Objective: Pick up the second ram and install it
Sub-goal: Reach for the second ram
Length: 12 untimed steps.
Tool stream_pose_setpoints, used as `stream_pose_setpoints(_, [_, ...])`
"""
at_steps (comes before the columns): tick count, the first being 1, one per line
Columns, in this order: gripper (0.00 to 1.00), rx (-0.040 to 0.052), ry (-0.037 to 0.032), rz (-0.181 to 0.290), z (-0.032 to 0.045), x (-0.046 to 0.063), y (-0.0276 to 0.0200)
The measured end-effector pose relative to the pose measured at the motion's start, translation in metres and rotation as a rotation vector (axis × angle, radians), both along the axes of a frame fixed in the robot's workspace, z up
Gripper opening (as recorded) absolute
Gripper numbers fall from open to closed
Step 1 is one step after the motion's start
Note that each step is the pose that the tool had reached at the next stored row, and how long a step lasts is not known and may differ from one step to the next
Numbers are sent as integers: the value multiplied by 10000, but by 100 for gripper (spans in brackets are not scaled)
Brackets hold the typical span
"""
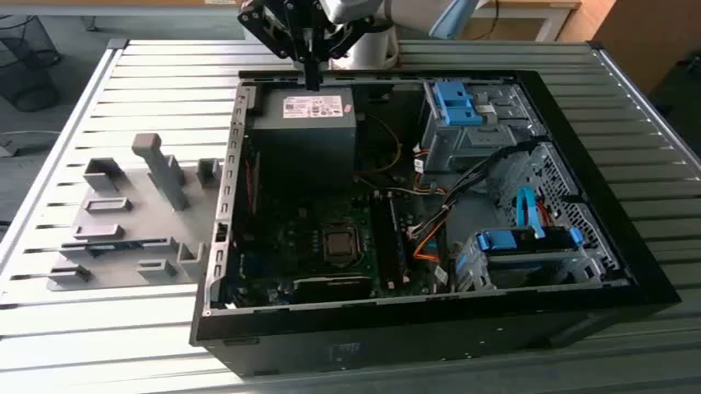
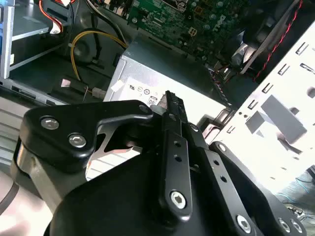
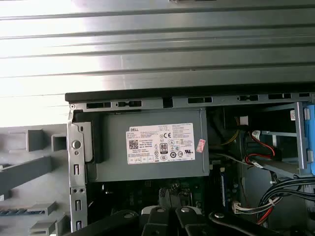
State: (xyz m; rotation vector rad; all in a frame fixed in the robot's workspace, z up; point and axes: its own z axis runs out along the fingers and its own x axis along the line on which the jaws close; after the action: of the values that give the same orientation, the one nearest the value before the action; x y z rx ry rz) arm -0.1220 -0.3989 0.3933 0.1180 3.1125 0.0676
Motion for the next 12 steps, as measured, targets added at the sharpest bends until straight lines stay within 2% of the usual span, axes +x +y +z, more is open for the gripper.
stream_pose_setpoints(12, [10,0,0,0,0,-20,0])
